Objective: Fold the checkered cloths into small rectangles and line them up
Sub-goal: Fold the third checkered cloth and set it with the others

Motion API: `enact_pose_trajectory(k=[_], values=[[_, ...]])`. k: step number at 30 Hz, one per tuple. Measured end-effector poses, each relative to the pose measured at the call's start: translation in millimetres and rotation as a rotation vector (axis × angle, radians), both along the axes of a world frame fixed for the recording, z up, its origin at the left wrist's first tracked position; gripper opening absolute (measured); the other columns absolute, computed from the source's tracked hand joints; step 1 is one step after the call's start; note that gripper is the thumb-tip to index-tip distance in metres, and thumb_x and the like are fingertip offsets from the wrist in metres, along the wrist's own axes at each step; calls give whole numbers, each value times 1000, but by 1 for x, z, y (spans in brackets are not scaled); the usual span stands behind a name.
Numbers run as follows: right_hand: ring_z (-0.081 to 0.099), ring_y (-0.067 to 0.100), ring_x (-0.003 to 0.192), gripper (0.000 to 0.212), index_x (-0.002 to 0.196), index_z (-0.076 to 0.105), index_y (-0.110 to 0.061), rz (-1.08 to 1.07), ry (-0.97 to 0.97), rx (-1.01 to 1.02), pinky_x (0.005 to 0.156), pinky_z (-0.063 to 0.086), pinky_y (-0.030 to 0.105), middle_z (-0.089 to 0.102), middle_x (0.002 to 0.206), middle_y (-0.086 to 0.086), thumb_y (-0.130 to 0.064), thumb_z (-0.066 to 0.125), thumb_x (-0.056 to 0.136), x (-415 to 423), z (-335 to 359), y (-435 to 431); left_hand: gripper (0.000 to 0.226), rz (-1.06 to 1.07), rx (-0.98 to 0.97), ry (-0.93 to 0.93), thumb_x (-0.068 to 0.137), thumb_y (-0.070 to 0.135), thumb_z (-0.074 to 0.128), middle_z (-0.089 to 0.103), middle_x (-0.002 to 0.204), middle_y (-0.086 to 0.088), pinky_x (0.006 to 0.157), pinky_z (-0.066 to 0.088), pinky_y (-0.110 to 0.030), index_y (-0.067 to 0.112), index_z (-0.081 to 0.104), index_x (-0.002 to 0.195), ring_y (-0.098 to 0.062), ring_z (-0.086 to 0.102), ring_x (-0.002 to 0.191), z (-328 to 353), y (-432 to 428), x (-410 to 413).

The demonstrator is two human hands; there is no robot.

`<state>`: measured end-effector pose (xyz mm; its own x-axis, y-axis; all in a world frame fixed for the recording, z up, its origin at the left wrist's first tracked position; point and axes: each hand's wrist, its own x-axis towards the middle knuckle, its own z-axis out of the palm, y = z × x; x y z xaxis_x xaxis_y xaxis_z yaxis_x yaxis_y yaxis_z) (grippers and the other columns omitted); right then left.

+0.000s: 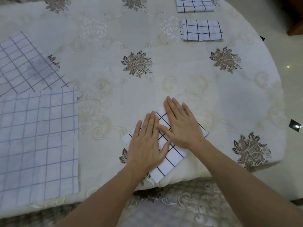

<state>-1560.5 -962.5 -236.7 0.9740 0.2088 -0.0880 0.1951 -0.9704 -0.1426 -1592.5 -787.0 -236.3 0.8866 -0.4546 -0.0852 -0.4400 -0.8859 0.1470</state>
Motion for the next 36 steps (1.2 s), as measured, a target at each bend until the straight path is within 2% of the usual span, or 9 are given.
enact_pose_trajectory(k=[5,9,13,20,23,26,29,32,36], values=[[-9,12,153,85,159,1,-12,-67,0,2,126,4,41,-5,168,1,-69,11,97,2,0,1,85,1,27,9,99,61,19,-10,165,-15,124,10,-48,1,2,156,-23,-12,153,3,0,1],[-10,13,153,82,159,0,-12,-60,-2,-5,126,6,42,-6,168,1,-67,10,99,3,-1,0,86,19,22,19,100,60,22,-8,164,-21,123,13,-51,-3,3,155,-29,-8,153,8,1,-14],[-9,13,153,83,160,0,-13,-67,-15,6,126,4,41,-6,168,1,-67,13,99,3,-3,1,95,-77,17,34,97,68,25,-3,164,-23,122,17,-53,-5,7,155,-32,-5,153,6,12,-43],[-10,15,154,83,159,-1,-11,-119,18,-9,125,-2,44,-7,168,4,-66,15,99,-3,8,12,103,-75,84,60,91,76,23,-5,164,-22,121,15,-55,-2,4,156,-33,-6,153,7,14,-45],[-3,18,154,79,159,8,-6,2,-47,154,125,6,44,0,168,7,-58,24,102,-40,21,42,98,-65,59,65,91,74,26,-6,165,-18,122,13,-53,5,1,157,-30,-9,153,13,11,-45],[-6,10,153,74,159,10,-10,123,57,289,125,12,41,-1,168,2,-56,27,104,-68,19,55,93,-69,44,55,91,65,30,-13,165,-15,122,10,-53,10,-5,158,-28,-14,152,17,9,-45],[-5,9,153,74,159,13,-11,93,40,201,125,12,39,3,168,1,-59,21,103,-66,12,39,100,-44,37,53,89,73,27,-8,166,-14,124,9,-51,5,-1,157,-26,-10,153,14,9,-45],[-1,14,154,77,159,15,-9,99,5,46,124,16,43,6,168,4,-61,19,102,-67,8,13,101,-63,25,52,91,75,23,-1,165,-19,122,17,-53,-1,8,156,-30,-2,154,9,11,-45],[-9,15,154,83,159,2,-11,89,36,-46,125,12,44,-5,168,2,-66,20,100,-61,6,-13,102,-84,61,60,92,76,22,-4,164,-21,120,19,-55,-2,6,156,-32,-3,153,7,14,-45]])
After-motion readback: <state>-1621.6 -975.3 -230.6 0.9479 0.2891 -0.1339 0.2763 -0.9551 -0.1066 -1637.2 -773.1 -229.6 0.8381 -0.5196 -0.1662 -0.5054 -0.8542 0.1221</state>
